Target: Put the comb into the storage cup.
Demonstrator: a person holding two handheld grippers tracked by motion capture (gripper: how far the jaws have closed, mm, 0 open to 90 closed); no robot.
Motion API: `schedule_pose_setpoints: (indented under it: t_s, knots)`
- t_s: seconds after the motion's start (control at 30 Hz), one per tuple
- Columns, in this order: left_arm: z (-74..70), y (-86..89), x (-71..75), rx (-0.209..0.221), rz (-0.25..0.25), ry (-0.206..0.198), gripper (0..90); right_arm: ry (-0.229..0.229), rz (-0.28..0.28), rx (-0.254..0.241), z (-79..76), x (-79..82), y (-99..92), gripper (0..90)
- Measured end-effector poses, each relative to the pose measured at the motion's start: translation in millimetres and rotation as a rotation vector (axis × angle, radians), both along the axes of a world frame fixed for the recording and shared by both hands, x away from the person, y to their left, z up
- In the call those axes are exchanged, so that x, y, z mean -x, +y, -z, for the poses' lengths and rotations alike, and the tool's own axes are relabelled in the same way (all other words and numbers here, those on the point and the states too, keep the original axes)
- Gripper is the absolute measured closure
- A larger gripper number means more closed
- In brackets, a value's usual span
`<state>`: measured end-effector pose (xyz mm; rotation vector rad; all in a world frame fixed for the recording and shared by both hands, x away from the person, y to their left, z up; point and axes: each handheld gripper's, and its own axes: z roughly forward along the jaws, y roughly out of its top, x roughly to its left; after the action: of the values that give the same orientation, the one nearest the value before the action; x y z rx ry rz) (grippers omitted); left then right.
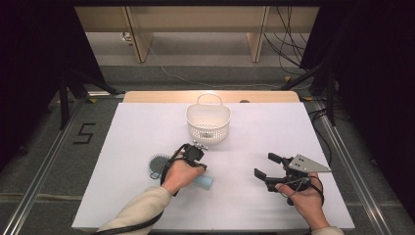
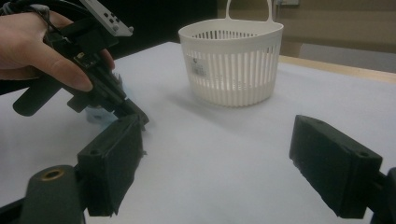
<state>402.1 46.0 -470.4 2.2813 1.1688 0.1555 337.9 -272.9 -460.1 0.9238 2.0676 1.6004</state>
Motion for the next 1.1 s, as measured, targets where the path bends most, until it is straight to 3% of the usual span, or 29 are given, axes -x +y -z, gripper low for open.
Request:
schedule_pose_setpoints:
  t_s: [0.43,0.8,1.1]
  knots:
    - [2.0,-7.2,5.0,-0.021,0.039,0.026,89.9,-0.004,-0.003,-0.004,-0.3,-0.1,-0.1,18.4]
    - [-0.4,-6.0,7.6,-0.034,0.049,0.033,89.9,0.005,-0.008,-0.001,0.4,-0.7,-0.2,18.6]
    - [0.2,-5.3,10.0,-0.041,0.059,0.061,89.9,0.004,-0.008,0.0,0.2,-0.8,-0.3,19.1]
